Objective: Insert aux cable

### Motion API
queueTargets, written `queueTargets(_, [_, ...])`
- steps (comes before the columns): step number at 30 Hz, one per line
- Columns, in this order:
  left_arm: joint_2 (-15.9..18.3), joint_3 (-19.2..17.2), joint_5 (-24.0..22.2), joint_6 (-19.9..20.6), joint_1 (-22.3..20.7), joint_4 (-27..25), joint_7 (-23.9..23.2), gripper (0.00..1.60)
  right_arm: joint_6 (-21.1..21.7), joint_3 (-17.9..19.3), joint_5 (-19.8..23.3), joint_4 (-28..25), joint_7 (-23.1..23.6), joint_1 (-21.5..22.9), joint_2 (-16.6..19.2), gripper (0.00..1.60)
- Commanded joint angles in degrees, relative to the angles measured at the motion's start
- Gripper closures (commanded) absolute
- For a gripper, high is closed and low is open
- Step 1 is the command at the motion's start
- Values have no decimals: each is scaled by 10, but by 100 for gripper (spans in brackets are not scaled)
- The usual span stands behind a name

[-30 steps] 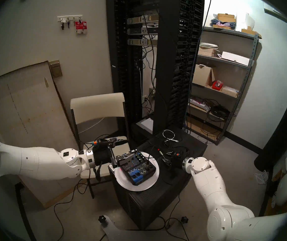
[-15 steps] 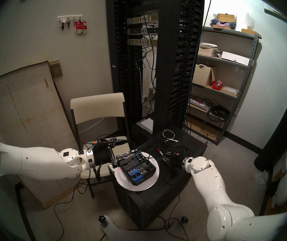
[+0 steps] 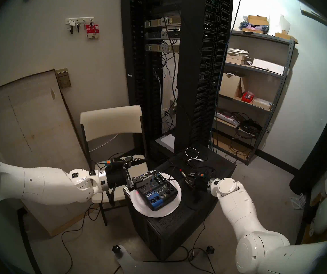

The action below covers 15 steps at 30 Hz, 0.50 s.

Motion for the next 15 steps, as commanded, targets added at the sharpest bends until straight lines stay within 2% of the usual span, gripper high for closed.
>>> queueTargets(1, [0, -6, 1, -3, -8, 0, 0, 0, -1, -1, 0, -4, -1, 14, 2, 68])
queueTargets(7, [0, -6, 1, -3, -8, 0, 0, 0, -3, 0, 0, 0, -1, 15, 2, 73])
queueTargets(11, [0, -6, 1, -3, -8, 0, 0, 0, -4, -1, -1, 4, -2, 17, 3, 84])
queueTargets(15, [0, -6, 1, -3, -8, 0, 0, 0, -5, -1, -1, 8, -3, 19, 4, 85])
